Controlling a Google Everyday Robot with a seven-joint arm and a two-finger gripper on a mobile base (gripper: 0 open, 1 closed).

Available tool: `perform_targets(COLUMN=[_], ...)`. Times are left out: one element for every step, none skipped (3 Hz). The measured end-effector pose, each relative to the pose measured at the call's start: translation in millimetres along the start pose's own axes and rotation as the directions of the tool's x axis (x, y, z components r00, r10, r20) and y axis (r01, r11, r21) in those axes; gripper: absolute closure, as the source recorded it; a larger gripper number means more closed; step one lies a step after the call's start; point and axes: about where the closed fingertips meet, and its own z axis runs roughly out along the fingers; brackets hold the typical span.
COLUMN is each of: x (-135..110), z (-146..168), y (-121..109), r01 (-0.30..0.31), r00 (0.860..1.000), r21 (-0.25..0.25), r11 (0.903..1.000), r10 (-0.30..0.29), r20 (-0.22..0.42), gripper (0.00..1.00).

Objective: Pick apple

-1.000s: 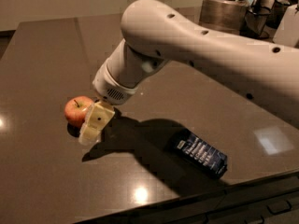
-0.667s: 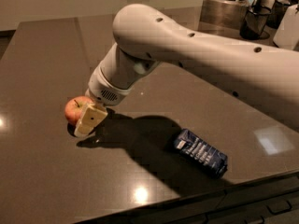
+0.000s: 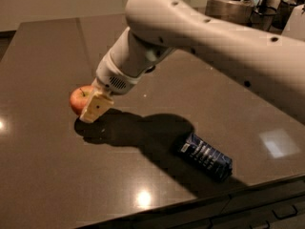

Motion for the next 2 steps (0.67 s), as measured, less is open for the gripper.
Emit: perform_targets(x=[-12.2, -14.7], z=[-58.5, -61.6], y=[-20.7, -21.1], r01=[0.004, 0.008], r00=[0.999, 0.999], r21=[0.031, 0.034], r11=[0.9995, 0.9994], r10=[-0.005, -0.009], r20=[0.043, 0.046], gripper=[1.0, 1.0])
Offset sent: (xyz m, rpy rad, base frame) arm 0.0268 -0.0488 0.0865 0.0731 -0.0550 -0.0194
